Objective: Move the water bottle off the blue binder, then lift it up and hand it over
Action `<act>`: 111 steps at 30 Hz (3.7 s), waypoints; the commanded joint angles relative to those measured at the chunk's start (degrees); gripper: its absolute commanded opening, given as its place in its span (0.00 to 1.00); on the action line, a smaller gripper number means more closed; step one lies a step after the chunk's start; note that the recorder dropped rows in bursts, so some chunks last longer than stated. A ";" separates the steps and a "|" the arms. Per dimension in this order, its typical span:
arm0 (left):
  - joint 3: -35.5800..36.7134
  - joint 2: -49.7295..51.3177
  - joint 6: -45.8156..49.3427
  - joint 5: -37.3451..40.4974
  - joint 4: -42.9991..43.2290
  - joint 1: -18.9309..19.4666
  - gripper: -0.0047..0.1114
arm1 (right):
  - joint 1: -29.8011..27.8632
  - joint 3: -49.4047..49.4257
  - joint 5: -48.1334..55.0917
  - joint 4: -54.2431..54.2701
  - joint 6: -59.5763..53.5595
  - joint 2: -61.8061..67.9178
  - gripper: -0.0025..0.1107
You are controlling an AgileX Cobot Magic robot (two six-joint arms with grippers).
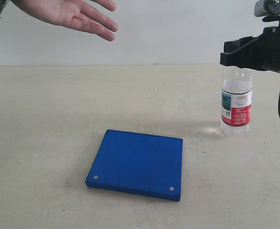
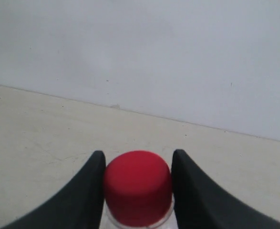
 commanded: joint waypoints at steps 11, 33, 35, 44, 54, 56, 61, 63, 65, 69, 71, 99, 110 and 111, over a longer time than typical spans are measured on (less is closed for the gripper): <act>0.00 -0.15 0.41 -0.66 -0.60 -0.25 0.10 | -0.44 -0.25 -4.59 -0.21 -1.64 0.05 0.25; 0.00 -0.15 0.41 -0.66 -0.60 -0.25 0.10 | -0.44 -0.25 -2.55 -0.86 0.57 -5.33 0.59; 0.00 -0.15 0.41 -0.66 -0.60 -0.25 0.10 | -0.44 -0.25 -4.44 0.17 0.55 -8.44 0.59; 0.00 -0.15 0.41 -0.66 -0.60 -0.25 0.10 | 3.79 -0.25 -10.76 -42.19 35.55 -28.40 0.02; 0.00 -0.15 1.98 -3.92 2.40 -0.25 0.10 | 36.78 3.16 -28.45 -68.12 82.89 -13.57 0.03; 0.00 -0.15 -13.43 -8.58 -19.11 -0.25 0.10 | 36.64 3.16 -34.52 -68.12 83.57 -8.24 0.03; 0.00 -0.15 -20.59 -8.58 -36.39 -0.25 0.10 | 36.64 3.16 6.25 -68.12 81.16 -5.37 0.03; 0.00 -0.15 -20.59 -9.35 -36.37 -0.25 0.10 | 36.64 3.01 17.73 -68.12 78.46 -4.80 0.03; 0.00 -0.15 -20.59 -8.44 -36.37 -0.25 0.10 | 36.50 2.14 16.63 -68.12 77.91 -2.95 0.03; 0.00 -0.15 -18.54 -5.54 -35.47 -0.25 0.10 | 35.33 -2.09 8.10 -68.12 81.03 4.50 0.03; 0.00 -0.15 -14.14 -3.49 -34.78 -0.25 0.10 | 32.70 -5.85 -1.98 -68.12 83.06 9.52 0.03; -6.33 30.07 65.41 10.03 -84.85 0.46 0.25 | 22.94 -17.46 9.00 -68.12 79.78 22.73 0.26; -8.83 58.95 86.89 18.04 -96.66 0.46 0.25 | 22.79 -17.46 16.96 -68.12 78.30 26.74 0.26; -8.83 60.95 88.16 18.48 -96.66 0.46 0.25 | 22.79 -17.46 17.73 -68.12 78.30 26.86 0.26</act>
